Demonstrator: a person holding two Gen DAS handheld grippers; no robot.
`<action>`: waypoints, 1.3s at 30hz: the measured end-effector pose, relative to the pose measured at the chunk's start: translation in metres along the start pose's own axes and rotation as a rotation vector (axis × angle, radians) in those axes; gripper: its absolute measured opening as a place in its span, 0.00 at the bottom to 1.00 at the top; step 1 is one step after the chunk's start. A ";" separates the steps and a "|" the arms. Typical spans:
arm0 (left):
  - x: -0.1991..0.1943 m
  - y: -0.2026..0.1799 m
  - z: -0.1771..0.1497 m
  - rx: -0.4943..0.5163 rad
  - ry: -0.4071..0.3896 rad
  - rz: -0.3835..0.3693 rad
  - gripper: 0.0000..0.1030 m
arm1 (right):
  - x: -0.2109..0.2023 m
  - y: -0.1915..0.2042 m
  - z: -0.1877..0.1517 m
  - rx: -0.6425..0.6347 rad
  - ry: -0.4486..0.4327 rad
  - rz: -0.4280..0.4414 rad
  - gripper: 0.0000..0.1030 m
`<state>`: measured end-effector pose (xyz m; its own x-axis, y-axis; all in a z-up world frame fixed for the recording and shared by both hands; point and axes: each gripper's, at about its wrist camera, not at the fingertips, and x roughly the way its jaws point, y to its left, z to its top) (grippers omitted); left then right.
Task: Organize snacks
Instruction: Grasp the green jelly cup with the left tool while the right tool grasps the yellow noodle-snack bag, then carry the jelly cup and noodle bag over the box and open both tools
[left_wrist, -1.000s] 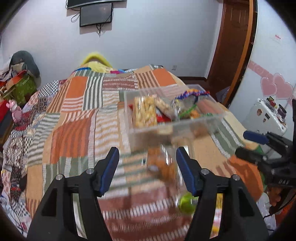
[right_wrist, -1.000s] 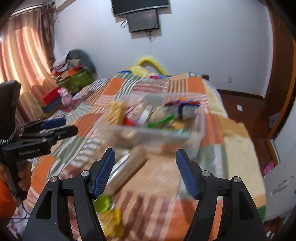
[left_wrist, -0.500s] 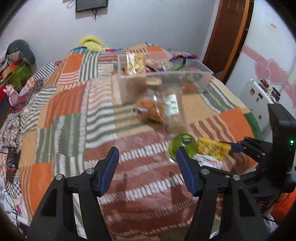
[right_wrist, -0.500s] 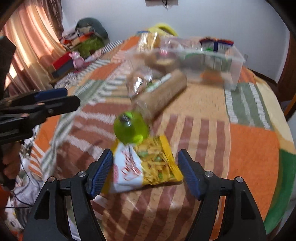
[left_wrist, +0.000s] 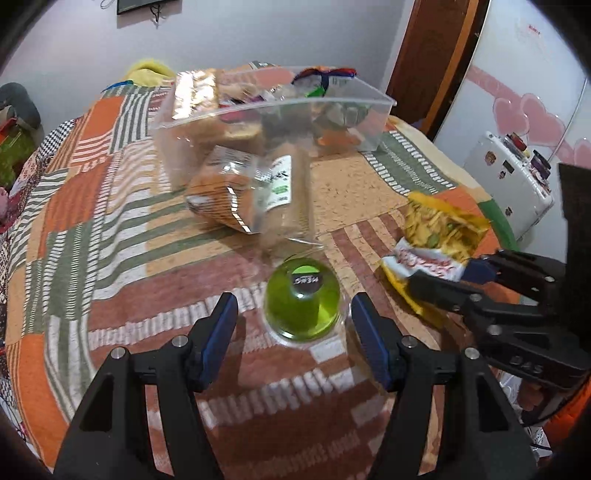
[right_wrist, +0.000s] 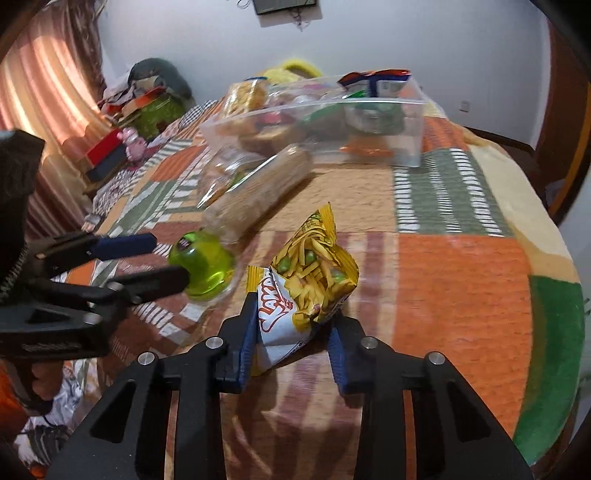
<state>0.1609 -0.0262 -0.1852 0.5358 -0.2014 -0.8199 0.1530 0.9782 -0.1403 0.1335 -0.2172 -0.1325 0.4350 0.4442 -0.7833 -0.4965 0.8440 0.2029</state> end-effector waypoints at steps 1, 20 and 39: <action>0.004 -0.001 0.001 -0.001 0.002 0.004 0.60 | -0.002 -0.003 0.000 0.004 -0.002 -0.001 0.29; -0.035 0.018 0.012 -0.010 -0.094 0.029 0.42 | -0.023 -0.019 0.032 -0.002 -0.099 -0.031 0.29; -0.020 0.071 0.026 -0.063 -0.085 0.142 0.62 | -0.009 -0.028 0.068 -0.001 -0.137 -0.035 0.29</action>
<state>0.1827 0.0460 -0.1649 0.6172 -0.0615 -0.7844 0.0196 0.9978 -0.0628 0.1944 -0.2243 -0.0913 0.5504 0.4519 -0.7020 -0.4801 0.8592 0.1767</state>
